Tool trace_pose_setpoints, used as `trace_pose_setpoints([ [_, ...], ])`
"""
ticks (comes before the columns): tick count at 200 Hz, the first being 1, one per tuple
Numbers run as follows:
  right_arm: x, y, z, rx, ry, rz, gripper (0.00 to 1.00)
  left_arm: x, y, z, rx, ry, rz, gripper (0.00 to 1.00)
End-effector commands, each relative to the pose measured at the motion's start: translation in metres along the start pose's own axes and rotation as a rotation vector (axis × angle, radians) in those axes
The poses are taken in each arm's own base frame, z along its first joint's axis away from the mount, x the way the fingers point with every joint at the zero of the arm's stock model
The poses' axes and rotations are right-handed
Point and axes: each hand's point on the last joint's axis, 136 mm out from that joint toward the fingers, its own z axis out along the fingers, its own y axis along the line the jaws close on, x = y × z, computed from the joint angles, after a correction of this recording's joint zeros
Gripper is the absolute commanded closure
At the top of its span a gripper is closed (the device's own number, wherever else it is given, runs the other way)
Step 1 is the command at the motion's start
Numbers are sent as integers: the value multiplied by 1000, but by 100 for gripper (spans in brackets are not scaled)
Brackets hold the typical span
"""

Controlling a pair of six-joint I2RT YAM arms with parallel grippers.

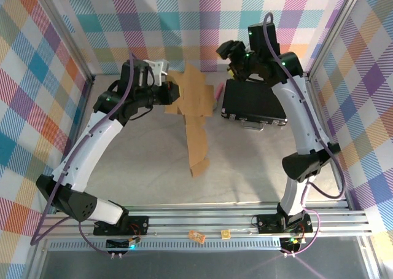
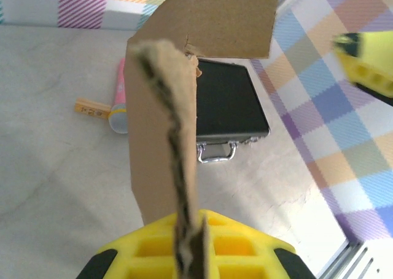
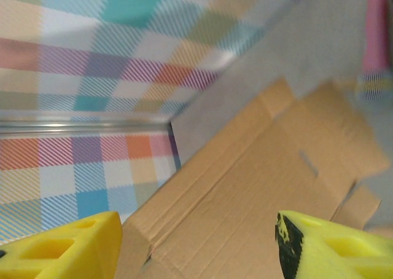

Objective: Fold the paper box

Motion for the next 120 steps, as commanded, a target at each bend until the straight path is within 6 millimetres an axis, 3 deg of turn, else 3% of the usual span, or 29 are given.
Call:
trace_pose_setpoints([
  [1, 27, -7, 2, 1, 227, 299, 35, -15, -23, -14, 84, -108, 216, 100],
  [34, 38, -15, 28, 34, 366, 458, 35, 3, -26, -11, 90, -85, 370, 100],
  [52, 44, -31, 41, 107, 402, 538, 34, 9, -24, -9, 83, -81, 424, 100],
  [85, 35, -24, 57, 69, 394, 558, 31, 18, -21, -8, 67, -67, 489, 100],
  [120, 51, -36, 67, 128, 483, 594, 33, 19, -14, -10, 23, -74, 515, 100],
])
